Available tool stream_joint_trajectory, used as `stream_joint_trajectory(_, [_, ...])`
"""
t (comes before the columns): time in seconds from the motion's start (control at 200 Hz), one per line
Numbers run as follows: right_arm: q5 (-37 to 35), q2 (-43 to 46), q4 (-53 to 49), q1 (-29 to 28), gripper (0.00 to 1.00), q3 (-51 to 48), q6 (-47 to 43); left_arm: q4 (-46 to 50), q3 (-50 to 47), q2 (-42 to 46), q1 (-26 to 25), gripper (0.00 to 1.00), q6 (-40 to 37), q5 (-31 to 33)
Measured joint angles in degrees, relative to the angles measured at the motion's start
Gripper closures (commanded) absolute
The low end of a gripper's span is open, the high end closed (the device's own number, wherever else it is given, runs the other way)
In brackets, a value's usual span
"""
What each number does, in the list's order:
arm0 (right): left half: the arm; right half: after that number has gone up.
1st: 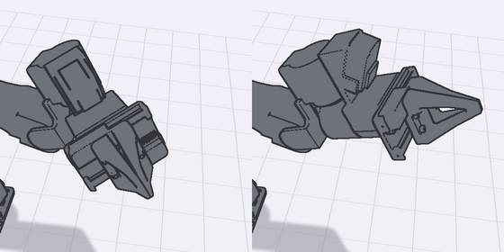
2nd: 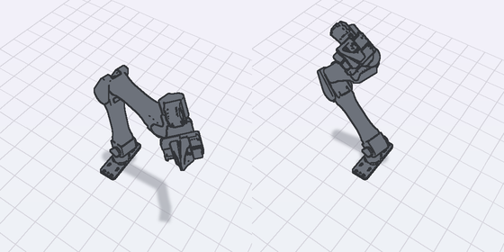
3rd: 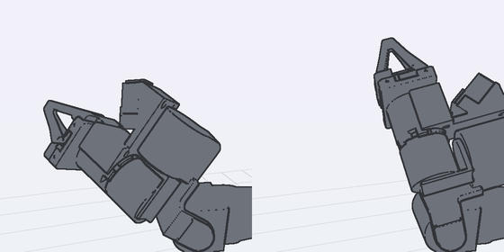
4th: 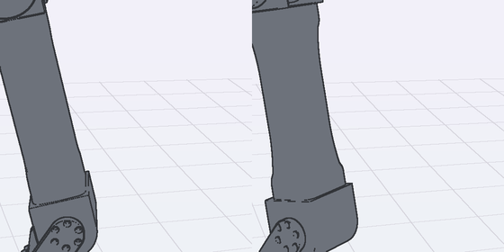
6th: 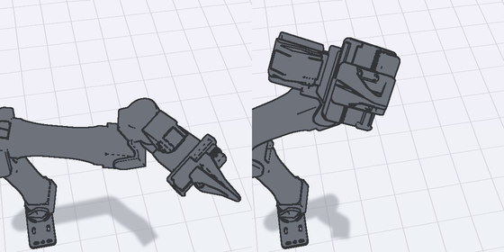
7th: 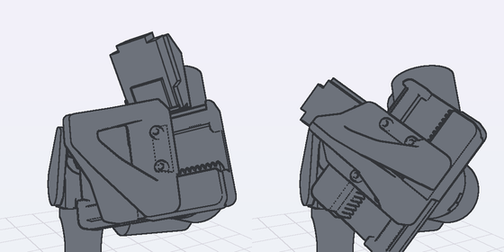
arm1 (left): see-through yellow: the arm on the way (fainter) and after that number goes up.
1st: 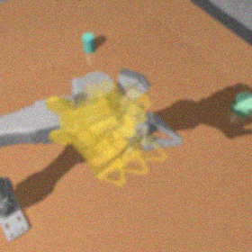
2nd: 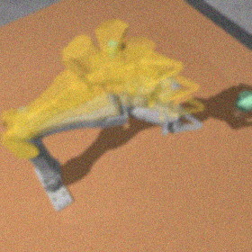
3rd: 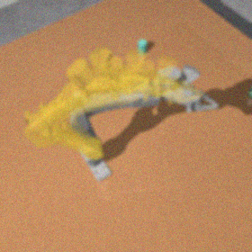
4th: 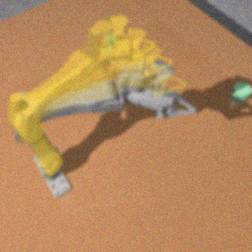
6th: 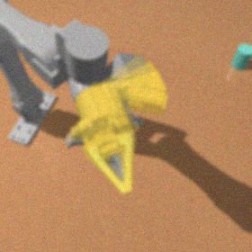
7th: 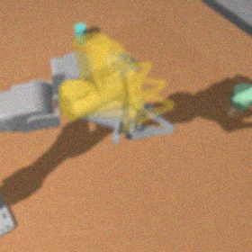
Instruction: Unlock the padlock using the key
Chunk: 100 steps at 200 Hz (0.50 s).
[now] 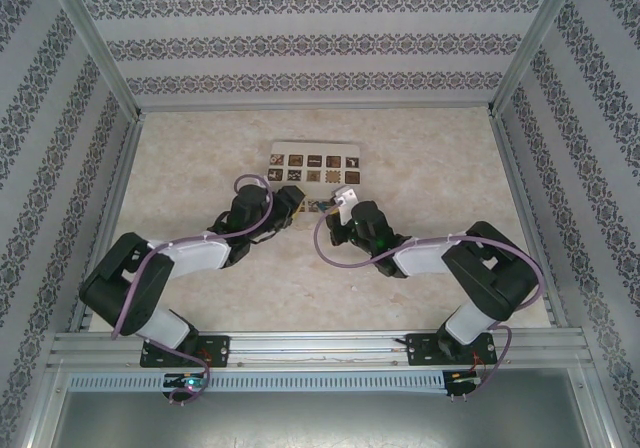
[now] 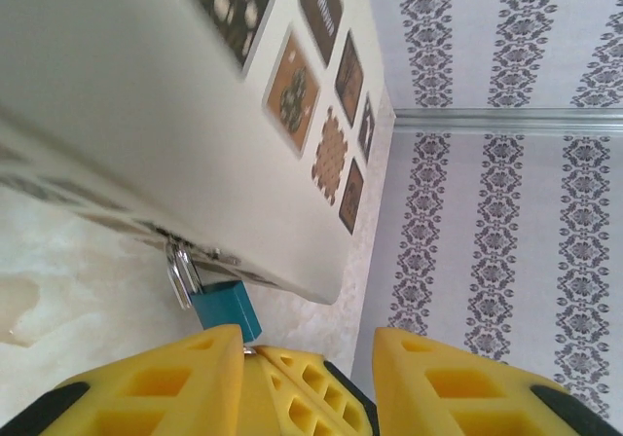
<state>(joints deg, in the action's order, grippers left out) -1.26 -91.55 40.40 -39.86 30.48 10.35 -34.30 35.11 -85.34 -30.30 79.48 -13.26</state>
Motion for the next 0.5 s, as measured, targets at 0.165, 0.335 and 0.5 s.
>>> stream_joint_trajectory(0.165, [1.49, 2.93, 1.38, 2.14, 1.0, -3.48, 8.04, 8.7, 0.63, 7.04, 0.42, 0.54, -6.6, 2.99])
stream_joint_trajectory(0.335, [2.75, 6.05, 2.45, 3.63, 1.0, -6.84, 17.38, 17.97, 4.5, 13.84, 0.42, 0.5, -15.67, 7.17])
stream_joint_trajectory(0.5, [3.96, 8.59, 3.26, 5.42, 1.0, -10.25, 25.68, 23.02, 6.12, 19.85, 0.42, 0.46, -23.06, 11.02])
